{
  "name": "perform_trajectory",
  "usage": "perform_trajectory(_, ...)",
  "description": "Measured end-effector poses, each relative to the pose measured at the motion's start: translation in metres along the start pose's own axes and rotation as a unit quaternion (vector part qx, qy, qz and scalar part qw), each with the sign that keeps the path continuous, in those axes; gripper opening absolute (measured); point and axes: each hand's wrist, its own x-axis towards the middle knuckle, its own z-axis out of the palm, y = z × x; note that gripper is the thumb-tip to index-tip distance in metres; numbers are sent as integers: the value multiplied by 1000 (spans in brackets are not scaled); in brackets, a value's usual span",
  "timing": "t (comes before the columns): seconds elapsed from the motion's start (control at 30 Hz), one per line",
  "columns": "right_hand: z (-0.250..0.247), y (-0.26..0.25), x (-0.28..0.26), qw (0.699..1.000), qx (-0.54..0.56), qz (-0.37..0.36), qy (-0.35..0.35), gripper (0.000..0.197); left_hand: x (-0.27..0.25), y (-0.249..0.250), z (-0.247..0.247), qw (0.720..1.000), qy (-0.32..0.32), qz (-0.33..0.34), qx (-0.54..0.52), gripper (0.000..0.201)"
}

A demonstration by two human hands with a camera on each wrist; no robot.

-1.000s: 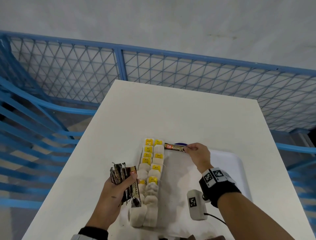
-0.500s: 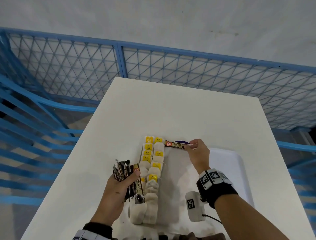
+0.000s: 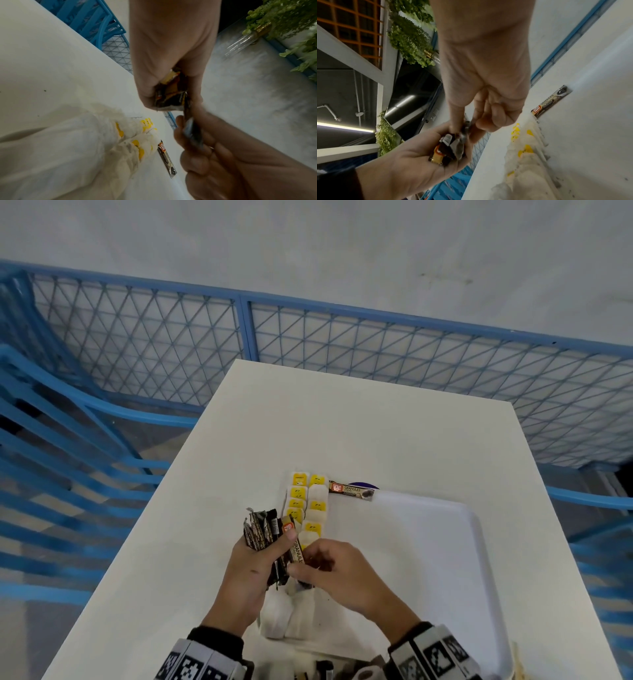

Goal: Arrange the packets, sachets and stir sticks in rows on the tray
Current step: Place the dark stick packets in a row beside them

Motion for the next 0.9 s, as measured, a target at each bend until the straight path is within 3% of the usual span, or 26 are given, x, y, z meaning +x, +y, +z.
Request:
perform_trajectory(0.13,0,-2,-4,999,28,2,15,16,-2,0,-2,1000,2,18,23,34)
perform_trajectory(0.3,-13,-3,-11,999,-47,-4,18,6,-2,-3,-12,998,30,33,36,16)
perform_trajectory(0.4,-21,-4,-13,995,83,20,49,17,-5,-6,-15,998,24,25,60,9)
perform_trajectory(0.57,-26,-2,-10,963,240,42,118,11,-8,-11,-19,996,33,26,75,15)
perform_trajectory(0.77,-19,2,-6,961,243,39,125,20,-9,-6,-13,993,15,47,106,7)
perform_trajectory(0.9,-25,6,-4,960,248,48,119,21,-7,-6,-12,993,38,48,100,11)
